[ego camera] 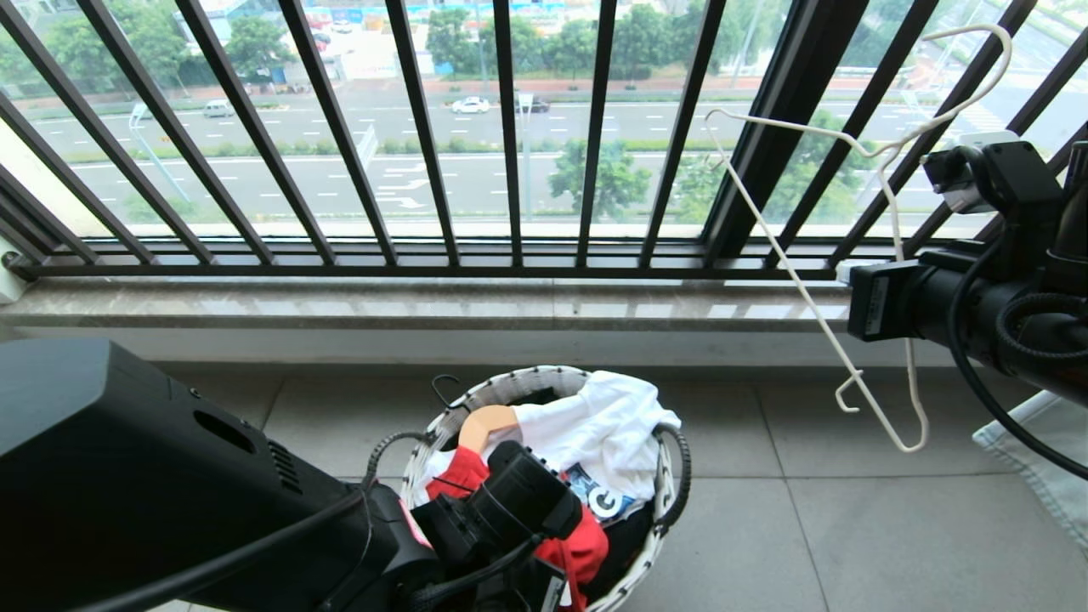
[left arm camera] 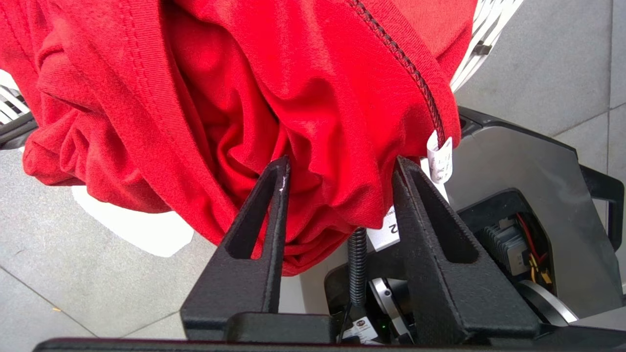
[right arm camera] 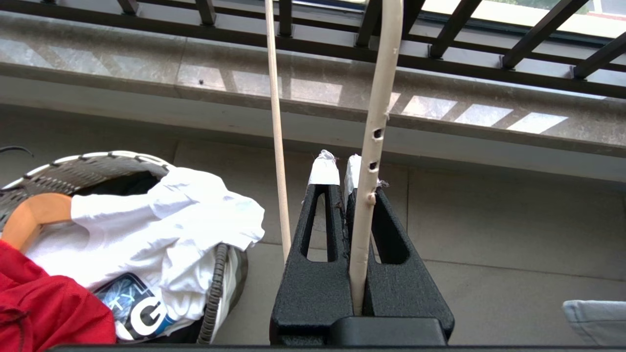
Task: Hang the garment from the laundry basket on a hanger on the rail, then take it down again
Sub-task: Pick up clothes from the basket
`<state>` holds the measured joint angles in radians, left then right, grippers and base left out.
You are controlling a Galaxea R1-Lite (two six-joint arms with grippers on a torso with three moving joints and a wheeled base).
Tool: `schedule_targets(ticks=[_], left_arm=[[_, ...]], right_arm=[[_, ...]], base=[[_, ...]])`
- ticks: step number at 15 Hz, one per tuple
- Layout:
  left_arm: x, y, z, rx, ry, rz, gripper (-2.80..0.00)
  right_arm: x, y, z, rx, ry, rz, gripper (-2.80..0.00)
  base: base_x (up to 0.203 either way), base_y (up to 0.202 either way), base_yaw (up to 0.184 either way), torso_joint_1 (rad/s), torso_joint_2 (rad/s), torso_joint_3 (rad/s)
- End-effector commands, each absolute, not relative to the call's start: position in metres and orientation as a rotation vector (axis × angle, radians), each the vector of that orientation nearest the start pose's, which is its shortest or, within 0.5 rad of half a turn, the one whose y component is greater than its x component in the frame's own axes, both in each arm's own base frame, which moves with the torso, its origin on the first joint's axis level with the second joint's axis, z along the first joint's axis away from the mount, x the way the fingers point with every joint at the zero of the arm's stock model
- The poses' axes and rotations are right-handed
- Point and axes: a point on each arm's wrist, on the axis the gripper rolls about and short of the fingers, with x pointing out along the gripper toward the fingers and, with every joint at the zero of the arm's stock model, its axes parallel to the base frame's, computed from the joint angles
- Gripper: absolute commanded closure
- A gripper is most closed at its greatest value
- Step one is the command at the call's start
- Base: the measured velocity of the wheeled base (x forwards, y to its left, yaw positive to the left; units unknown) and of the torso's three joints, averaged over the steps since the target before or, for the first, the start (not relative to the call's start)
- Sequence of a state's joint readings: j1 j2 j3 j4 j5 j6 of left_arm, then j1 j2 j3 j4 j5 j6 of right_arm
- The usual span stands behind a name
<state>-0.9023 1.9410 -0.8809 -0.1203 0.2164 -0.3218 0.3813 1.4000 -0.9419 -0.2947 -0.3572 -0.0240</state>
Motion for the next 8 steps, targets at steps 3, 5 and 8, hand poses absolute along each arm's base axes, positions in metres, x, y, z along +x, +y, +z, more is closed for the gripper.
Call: schedule_targets(ticks=[3, 5, 8], left_arm=[[0.192, -0.233, 0.126, 0.183, 0.835, -0.503, -2.8], [0.197, -0.222, 0.137, 0.162, 0.818, -0.475, -2.8], [0.225, -0.218, 0.124, 0.148, 0.835, -0.402, -2.8]], right_arm=[[0.224, 0.082, 0.27, -0.083, 0.151, 0.025, 0.0], [0.224, 0.082, 0.27, -0.083, 0.151, 0.025, 0.0], [0.225, 0.082, 0.268, -0.083, 0.156, 0.025, 0.0]], base=[[0.0, 0.0, 0.0, 0.0, 0.0, 0.0], [0.0, 0.0, 0.0, 0.0, 0.0, 0.0], [0.0, 0.0, 0.0, 0.0, 0.0, 0.0]])
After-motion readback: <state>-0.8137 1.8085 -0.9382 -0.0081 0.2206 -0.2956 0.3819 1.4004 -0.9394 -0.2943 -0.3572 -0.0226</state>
